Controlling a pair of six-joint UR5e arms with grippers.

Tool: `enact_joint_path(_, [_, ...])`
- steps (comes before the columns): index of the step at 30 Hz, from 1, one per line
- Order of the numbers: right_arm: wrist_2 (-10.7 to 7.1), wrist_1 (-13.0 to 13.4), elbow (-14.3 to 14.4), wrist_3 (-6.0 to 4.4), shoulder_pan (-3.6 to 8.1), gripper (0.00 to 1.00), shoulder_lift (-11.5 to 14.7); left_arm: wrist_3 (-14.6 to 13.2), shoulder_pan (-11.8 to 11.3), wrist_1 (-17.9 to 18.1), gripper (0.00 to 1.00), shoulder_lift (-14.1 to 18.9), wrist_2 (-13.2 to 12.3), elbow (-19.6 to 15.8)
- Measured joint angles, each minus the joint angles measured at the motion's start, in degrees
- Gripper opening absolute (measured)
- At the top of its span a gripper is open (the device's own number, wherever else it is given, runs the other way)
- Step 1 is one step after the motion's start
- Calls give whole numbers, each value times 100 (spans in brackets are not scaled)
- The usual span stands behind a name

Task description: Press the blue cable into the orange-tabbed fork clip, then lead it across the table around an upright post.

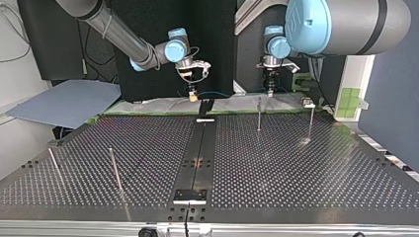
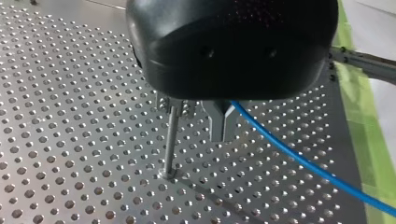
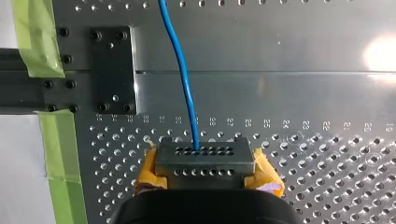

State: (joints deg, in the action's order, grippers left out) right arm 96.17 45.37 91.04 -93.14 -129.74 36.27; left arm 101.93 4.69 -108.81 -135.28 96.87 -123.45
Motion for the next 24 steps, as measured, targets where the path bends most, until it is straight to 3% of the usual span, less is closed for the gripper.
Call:
enact_joint_path(11, [10,-24,-2,5,109,0,0,21,-1,-235,2,-1,-64,304])
enact_joint_path(24, [18,-88,-48,2,323,0,0,-32,-7,-661,2,-2,-146,732])
